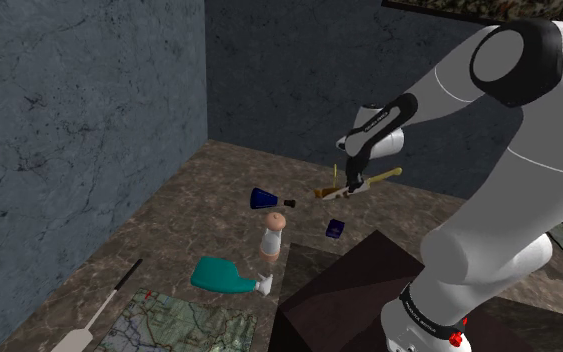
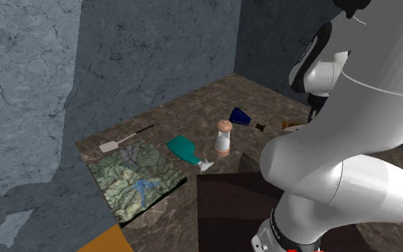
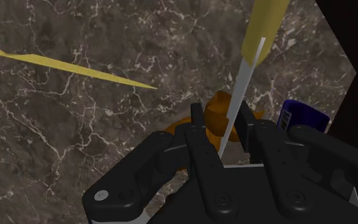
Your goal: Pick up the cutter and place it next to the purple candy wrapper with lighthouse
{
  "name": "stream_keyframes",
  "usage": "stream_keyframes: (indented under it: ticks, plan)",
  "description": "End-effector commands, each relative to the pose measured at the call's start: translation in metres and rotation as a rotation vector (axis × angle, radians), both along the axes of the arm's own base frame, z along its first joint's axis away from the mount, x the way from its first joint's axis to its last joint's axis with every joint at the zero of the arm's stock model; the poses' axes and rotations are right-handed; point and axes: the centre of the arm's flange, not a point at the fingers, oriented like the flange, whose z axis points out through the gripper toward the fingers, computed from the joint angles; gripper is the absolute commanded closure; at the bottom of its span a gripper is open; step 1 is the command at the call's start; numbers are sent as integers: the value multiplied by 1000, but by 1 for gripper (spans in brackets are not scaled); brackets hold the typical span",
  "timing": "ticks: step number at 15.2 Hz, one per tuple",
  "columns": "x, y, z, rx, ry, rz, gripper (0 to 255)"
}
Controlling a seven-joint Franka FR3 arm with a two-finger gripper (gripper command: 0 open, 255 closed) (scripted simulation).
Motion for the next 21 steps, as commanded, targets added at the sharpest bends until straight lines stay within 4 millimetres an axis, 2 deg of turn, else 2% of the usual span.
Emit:
stream_keyframes:
  ticks: [1, 6, 21]
  plan:
    - [-13, -30, 2, 0, 0, 1, 255]
    - [-34, -91, 2, 0, 0, 1, 255]
    - [-34, -91, -77, 0, 0, 1, 255]
